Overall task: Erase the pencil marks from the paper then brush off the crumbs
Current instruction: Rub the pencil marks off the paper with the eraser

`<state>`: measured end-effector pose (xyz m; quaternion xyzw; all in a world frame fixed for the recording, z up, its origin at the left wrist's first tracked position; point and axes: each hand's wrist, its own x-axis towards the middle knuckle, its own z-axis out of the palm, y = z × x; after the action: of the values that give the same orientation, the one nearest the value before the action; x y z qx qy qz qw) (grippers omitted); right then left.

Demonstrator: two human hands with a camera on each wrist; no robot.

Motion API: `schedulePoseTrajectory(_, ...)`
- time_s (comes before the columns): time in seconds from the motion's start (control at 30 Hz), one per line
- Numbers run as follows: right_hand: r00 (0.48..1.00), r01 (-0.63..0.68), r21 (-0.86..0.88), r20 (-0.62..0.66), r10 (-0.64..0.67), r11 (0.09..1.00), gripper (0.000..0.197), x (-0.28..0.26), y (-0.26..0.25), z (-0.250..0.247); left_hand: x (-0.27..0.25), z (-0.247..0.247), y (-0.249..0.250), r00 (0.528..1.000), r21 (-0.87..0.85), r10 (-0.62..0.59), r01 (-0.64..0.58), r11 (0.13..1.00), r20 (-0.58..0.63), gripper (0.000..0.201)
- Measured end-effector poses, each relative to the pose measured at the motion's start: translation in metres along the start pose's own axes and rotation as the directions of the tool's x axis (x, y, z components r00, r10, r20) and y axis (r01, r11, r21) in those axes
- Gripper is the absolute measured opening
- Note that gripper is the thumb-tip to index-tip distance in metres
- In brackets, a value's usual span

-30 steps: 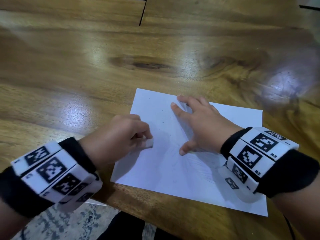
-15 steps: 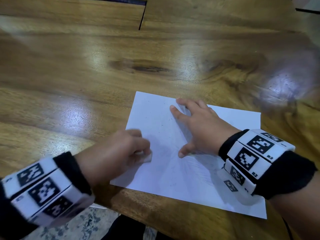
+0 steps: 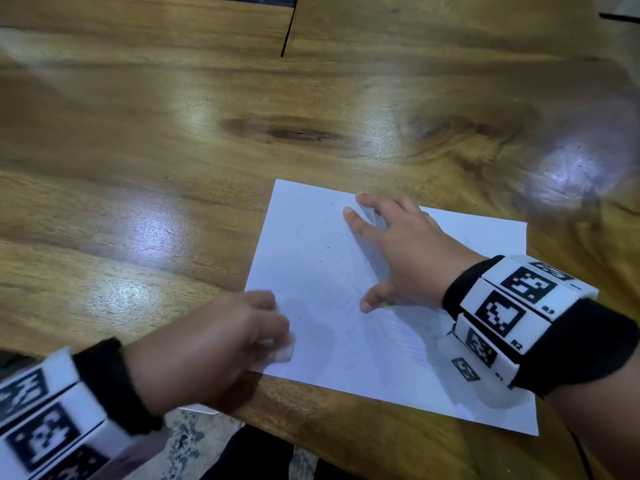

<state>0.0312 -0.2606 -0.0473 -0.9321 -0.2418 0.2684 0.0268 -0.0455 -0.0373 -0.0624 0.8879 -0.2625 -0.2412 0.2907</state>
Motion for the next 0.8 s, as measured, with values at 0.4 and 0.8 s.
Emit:
schedulePoseTrajectory(0.4, 1.000, -0.002, -0.002, -0.021, 0.002, 1.000, 0.115, -0.001, -0.001, 0.001, 0.084, -0.035, 0.008, 0.966, 0.149, -0.114, 0.151, 0.977, -0.234, 0.014)
schedulePoseTrajectory(0.8, 0.999, 0.014, 0.005, -0.033, -0.013, 1.000, 0.117, 0.000, 0.001, 0.002, 0.093, -0.042, 0.009, 0.965, 0.150, -0.135, 0.171, 0.974, -0.223, 0.015)
